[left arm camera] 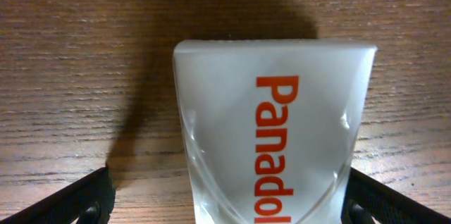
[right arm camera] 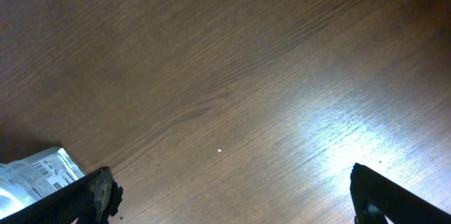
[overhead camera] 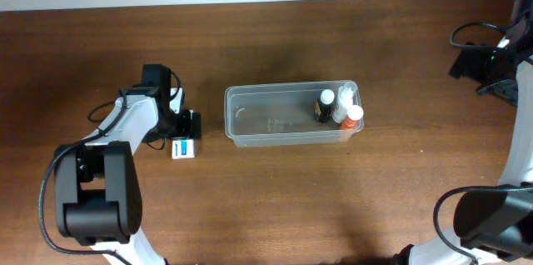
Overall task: Pack container
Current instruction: 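Descend and close the left gripper on the Panadol box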
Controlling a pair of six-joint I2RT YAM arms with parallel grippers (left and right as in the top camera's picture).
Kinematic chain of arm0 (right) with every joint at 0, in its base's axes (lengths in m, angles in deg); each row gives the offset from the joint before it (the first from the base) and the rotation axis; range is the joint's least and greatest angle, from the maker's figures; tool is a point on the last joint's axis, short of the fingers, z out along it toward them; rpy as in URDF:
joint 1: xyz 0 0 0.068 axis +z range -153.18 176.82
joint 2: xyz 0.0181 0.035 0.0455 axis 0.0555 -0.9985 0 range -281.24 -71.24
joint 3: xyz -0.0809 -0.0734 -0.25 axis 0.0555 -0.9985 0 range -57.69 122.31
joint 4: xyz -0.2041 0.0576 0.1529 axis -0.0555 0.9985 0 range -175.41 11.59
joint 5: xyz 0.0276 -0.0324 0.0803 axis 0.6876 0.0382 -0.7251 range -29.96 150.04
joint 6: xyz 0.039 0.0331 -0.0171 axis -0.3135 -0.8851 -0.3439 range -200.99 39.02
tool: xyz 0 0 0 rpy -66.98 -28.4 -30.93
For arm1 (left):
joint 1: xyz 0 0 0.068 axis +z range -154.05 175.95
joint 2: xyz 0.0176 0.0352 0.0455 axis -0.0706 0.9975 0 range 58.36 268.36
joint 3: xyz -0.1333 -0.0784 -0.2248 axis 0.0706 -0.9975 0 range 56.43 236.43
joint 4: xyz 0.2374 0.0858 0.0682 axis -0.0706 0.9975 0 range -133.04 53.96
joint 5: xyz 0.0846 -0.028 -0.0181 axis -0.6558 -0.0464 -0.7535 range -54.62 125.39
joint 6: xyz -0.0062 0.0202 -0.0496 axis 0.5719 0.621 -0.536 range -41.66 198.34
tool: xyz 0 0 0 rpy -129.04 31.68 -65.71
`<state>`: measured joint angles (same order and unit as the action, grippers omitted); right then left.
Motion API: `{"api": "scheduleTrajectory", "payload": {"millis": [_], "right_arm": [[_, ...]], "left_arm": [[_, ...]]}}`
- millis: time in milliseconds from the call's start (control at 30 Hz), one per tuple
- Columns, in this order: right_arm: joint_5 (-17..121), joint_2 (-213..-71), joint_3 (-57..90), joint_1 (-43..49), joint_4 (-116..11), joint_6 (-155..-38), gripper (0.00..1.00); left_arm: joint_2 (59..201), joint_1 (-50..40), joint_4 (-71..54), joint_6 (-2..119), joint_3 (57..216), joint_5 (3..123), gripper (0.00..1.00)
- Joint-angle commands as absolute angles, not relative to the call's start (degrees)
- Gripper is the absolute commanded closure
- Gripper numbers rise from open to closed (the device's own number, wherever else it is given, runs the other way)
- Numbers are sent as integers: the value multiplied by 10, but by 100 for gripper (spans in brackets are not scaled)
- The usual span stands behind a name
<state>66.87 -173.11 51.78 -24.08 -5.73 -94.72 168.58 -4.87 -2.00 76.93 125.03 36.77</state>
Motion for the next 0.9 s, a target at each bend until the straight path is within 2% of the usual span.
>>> {"api": "scheduleTrajectory", "payload": {"millis": [0,133,267,667,867], "right_arm": [[674,-1730,514,-242,-58,-954,2],[674,-1730,514,-242,-58,-954,2],[674,-1730,514,-242,-57,-954,2],[674,-1730,514,-242,-58,-954,2],[674,-1730,514,-242,-58,-954,2]], "left_arm": [[1712,-46,-20,762,1250,371,1],[1712,-46,-21,762,1250,371,3],[1712,-46,-21,762,1250,371,21],[1712,-46,-4,762,1269,380,44],[1712,-46,6,762,1279,380,46]]}}
